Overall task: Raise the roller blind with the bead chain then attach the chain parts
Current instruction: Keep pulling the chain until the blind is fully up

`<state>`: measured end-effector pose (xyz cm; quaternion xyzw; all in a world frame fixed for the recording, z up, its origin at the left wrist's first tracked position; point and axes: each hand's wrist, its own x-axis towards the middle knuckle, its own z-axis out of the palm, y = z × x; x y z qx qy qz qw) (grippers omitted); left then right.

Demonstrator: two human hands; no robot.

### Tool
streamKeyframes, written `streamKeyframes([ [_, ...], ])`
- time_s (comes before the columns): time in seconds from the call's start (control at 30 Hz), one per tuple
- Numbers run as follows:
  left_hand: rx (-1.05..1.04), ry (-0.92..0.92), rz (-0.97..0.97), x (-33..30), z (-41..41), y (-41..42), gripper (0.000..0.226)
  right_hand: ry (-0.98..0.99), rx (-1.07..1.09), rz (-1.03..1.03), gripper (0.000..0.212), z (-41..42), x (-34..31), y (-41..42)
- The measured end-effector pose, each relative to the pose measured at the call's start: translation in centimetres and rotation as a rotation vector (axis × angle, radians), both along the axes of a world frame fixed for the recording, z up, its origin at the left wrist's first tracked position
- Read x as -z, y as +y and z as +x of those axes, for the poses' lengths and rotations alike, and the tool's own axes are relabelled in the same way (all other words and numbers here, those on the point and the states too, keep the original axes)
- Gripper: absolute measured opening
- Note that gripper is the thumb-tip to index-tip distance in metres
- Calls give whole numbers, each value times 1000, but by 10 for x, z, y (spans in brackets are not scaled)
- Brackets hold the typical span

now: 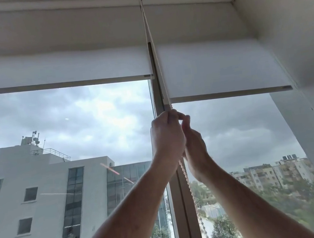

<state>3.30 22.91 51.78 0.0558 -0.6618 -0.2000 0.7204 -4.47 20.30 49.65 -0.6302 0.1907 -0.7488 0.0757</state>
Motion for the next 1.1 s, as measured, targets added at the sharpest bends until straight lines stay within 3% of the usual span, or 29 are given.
streamKeyframes([
  [0.17,-29,55,-103,24,4,-14,34,-1,-100,43,66,2,-39,14],
  [0.3,-76,79,-127,34,8,-22,37,72,-162,137,51,14,-67,29],
  [0.47,-78,50,-167,52,-2,-20,34,-42,-104,241,30,30,-89,41],
  [0.63,-60,-20,-234,57,3,-33,35,-118,52,106,40,36,-83,36],
  [0.83,146,-93,-66,52,16,-57,51,15,375,-77,43,34,-62,25],
  [0.93,159,-31,64,36,22,-64,55,18,396,-83,42,34,-46,17],
  [1.1,177,-38,91,3,31,-55,49,58,336,-163,46,33,-9,6],
])
